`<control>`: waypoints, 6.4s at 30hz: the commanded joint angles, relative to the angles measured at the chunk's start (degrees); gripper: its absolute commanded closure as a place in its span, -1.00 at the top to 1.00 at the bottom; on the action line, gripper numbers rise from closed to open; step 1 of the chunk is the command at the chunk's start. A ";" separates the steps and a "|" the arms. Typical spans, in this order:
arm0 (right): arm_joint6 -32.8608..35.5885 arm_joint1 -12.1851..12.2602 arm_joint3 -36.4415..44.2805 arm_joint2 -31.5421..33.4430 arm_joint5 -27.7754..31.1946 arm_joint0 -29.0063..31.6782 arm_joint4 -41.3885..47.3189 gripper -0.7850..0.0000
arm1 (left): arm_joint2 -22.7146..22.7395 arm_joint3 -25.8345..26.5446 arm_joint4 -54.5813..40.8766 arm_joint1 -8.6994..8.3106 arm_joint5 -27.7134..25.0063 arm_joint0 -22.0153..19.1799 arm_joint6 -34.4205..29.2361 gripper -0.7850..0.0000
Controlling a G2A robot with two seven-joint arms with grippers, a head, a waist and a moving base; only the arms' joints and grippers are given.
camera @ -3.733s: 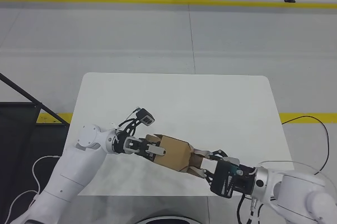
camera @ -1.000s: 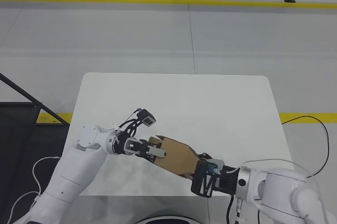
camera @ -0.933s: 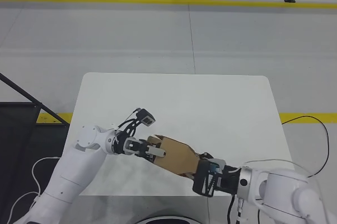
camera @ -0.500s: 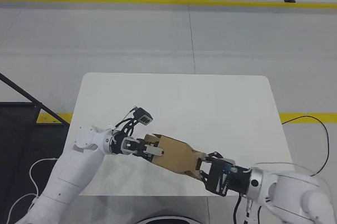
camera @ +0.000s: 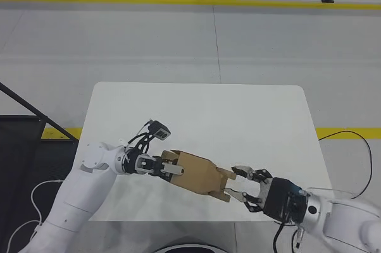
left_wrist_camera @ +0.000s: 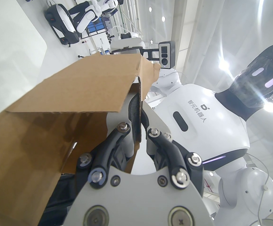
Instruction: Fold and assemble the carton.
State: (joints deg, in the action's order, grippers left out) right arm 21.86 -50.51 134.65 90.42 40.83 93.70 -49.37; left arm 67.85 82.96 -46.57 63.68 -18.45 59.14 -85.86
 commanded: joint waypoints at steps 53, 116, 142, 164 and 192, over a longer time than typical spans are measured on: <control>20.34 1.43 -13.76 -7.17 -2.99 -1.12 52.54 1.00 | -0.62 1.22 0.96 -0.26 -2.92 0.49 2.93 -1.00; 24.04 0.51 -9.97 -11.66 -21.10 -8.99 52.99 1.00 | -2.33 0.44 3.05 -1.15 -4.77 0.43 4.78 -1.00; 22.54 0.22 -6.61 -10.29 -26.04 -8.11 48.72 1.00 | -3.57 -0.20 3.81 -1.93 -6.02 -0.08 6.03 -1.00; 28.19 0.64 -10.90 -4.41 -26.33 -4.07 53.31 1.00 | -3.58 1.56 6.83 -3.17 -8.64 0.76 8.65 -1.00; 27.74 -0.64 -13.66 -12.90 -27.20 -13.16 55.80 1.00 | -5.97 1.30 6.05 -4.41 -9.69 -0.35 9.70 -1.00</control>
State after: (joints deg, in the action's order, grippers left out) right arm 49.87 -51.13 121.03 77.49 13.80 80.58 6.49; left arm 61.93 84.18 -40.49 59.31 -28.11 58.80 -76.19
